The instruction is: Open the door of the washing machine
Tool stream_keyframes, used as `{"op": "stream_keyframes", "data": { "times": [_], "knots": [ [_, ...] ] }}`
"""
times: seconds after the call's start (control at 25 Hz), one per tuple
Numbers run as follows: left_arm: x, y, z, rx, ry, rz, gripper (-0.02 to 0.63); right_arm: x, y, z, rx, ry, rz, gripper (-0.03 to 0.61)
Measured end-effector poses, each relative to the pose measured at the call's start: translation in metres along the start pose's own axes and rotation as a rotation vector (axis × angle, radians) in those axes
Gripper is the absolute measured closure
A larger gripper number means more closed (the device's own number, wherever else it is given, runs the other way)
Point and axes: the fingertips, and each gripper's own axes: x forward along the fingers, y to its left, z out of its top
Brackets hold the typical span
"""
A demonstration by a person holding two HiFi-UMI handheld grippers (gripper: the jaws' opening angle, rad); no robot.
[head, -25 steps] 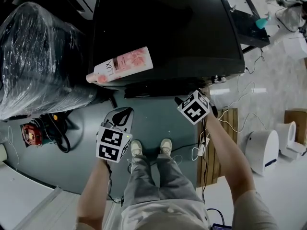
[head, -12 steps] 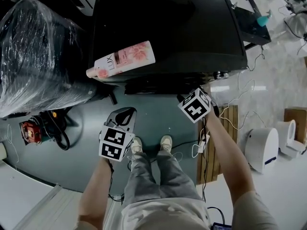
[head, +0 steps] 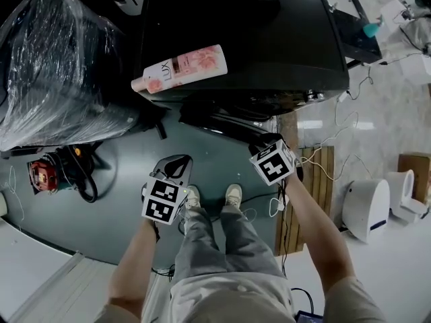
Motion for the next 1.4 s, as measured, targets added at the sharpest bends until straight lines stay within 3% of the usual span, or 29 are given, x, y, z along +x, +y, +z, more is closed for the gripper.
{"op": "stream_keyframes", "data": {
  "times": [0.28, 0.68, 1.12, 1.4],
  "knots": [
    [-0.02, -0.026, -0.038, -0.018, 0.025, -0.041, 0.591, -0.004, 0.046, -0.02, 0.105, -0.028, 0.0, 0.403],
    [-0.061, -0.03, -0.091, -0.051, 0.041, -0.023, 0.591, 0.001, 0.135, -0.04, 0.167, 0.022, 0.094, 0.42],
    [-0.12, -0.013, -0.15, -0.12, 0.043, 0.036, 0.591, 0.013, 0.24, -0.029, 0.4, 0.0, 0.143, 0.42],
    [-0.166, 0.016, -0.198, -0.216, 0.058, 0.102, 0.591, 0.026, 0.284, -0.009, 0.514, 0.022, 0.148, 0.417]
  ]
}}
